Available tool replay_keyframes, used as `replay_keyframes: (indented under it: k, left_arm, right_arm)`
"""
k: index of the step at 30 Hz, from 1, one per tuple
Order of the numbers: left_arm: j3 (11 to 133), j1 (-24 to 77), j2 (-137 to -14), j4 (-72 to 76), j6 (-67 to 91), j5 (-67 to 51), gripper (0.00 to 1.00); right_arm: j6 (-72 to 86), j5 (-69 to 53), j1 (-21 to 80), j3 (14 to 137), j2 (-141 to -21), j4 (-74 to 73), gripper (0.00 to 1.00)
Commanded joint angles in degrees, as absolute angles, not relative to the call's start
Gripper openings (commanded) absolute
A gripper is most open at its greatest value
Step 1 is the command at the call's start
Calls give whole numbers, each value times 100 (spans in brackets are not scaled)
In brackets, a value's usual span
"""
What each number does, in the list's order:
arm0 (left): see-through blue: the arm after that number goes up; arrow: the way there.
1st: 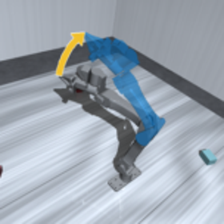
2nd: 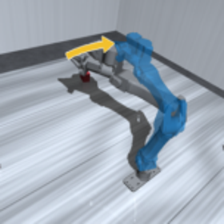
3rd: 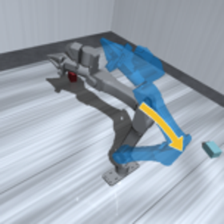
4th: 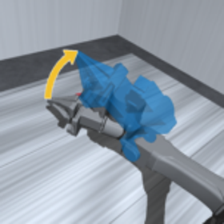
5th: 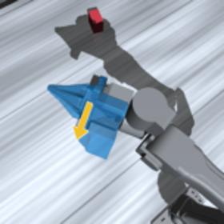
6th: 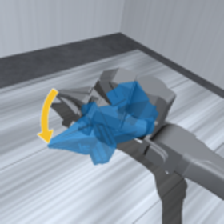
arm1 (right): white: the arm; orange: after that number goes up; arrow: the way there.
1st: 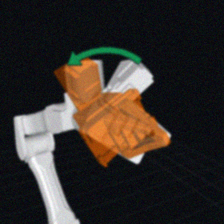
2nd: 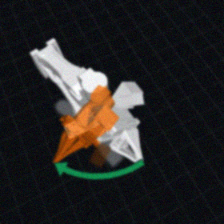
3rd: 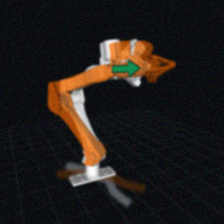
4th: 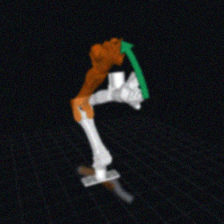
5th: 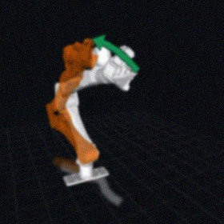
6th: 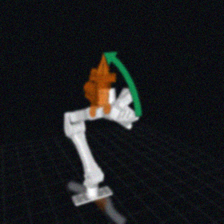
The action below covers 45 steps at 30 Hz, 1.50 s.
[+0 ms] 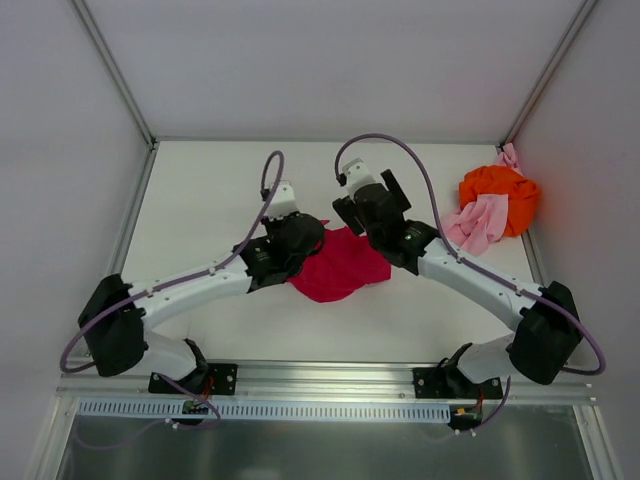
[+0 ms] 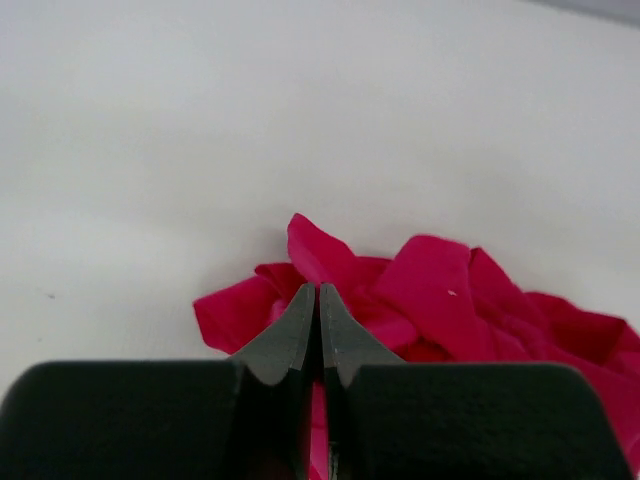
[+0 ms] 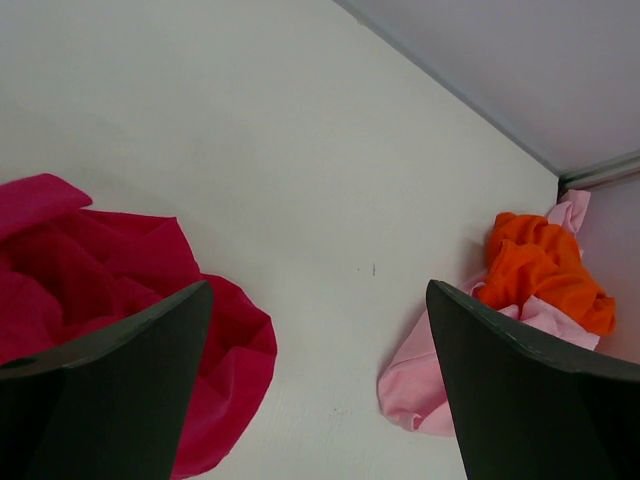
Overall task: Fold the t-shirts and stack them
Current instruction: Flatten out the tshirt
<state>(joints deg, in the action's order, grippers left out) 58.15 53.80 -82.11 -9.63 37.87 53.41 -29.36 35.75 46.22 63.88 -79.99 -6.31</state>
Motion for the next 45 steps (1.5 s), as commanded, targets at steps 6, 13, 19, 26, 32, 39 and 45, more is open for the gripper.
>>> replay_keyframes:
  k: [6,13,19,26,32,39,45]
  left_arm:
    - [5862,5300,-6444,-3667,5438,6986,0]
    - [6249,5212,-6100,-6622,8300,7558,0]
    - [6232,5212,-5950,-8041,9902,7673,0]
    - [5933,5168,-5748,-7459,8937,7585,0]
    - [5405,5168,-5984,-3763,5292,6970,41]
    - [5686,5133,-6547,-3315,4706,6961,99]
    - [5827,4377,-7443,-2286,3938,5767,99]
  right_arm:
    - [-2119,3709,4403,6504,-8498,-448,93]
    - [-1732,3735,4324,6241,-8561,-290,92]
    - [-1494,3631,4298,6117,-8560,-413,93]
    - [-1362,3323,4263,6258,-8710,-712,92]
    - [-1371,3199,4263,6284,-8850,-703,92]
    - [-1398,3138,4263,6240,-8868,-668,91]
    - [-1371,2997,4263,6091,-8763,-562,91]
